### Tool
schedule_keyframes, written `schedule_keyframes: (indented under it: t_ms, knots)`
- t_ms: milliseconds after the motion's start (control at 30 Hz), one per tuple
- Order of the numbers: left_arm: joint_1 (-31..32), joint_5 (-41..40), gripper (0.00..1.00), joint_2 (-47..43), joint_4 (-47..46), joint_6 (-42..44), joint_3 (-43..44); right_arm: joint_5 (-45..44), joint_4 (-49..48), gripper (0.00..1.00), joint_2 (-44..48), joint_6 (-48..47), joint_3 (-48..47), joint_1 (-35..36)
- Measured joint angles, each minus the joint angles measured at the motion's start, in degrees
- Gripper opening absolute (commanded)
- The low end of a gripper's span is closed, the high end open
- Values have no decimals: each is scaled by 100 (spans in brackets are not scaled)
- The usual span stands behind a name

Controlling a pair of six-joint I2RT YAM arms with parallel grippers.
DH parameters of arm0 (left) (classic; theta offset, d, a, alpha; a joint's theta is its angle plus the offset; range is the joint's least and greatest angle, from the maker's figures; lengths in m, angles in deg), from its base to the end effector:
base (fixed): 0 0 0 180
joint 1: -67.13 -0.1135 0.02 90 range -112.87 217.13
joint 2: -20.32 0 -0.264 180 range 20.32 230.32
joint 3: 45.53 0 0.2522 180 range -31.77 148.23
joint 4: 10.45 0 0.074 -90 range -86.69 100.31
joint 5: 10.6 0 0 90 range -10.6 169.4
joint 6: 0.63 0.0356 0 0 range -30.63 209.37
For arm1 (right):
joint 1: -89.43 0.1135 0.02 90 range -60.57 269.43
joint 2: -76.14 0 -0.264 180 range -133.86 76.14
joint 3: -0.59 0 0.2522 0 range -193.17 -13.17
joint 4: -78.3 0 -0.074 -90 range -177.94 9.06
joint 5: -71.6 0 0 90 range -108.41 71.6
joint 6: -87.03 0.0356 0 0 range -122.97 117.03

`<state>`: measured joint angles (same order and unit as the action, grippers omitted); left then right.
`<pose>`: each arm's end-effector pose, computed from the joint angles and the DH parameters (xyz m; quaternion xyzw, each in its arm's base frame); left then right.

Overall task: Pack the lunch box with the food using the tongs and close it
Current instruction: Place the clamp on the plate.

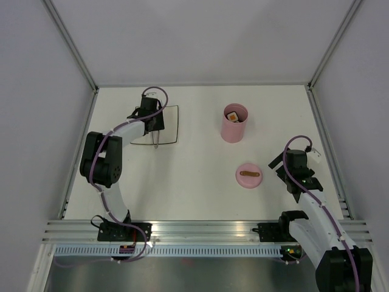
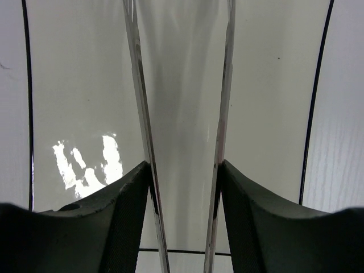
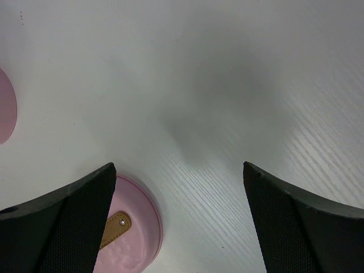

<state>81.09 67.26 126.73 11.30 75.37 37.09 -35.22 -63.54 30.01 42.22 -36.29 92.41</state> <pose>0.3915 -0.0896 0.1874 -0.0403 0.9205 0.0041 0.3887 0.1594 -0.0020 0.1837 0.3814 0.8408 0.0222 0.3836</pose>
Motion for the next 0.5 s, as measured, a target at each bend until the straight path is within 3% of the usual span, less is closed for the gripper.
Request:
schedule_keyframes:
  t_ms: [67, 167, 500]
  knots:
    - [-39, 155, 63, 184, 131, 9, 229, -24, 2, 98, 48, 0, 0, 0]
    - [-68, 256, 79, 291, 280, 31, 341, -24, 4, 98, 72, 4, 0, 0]
    - [-76, 280, 94, 61, 890, 136, 474, 4, 170, 98, 63, -46, -136, 0]
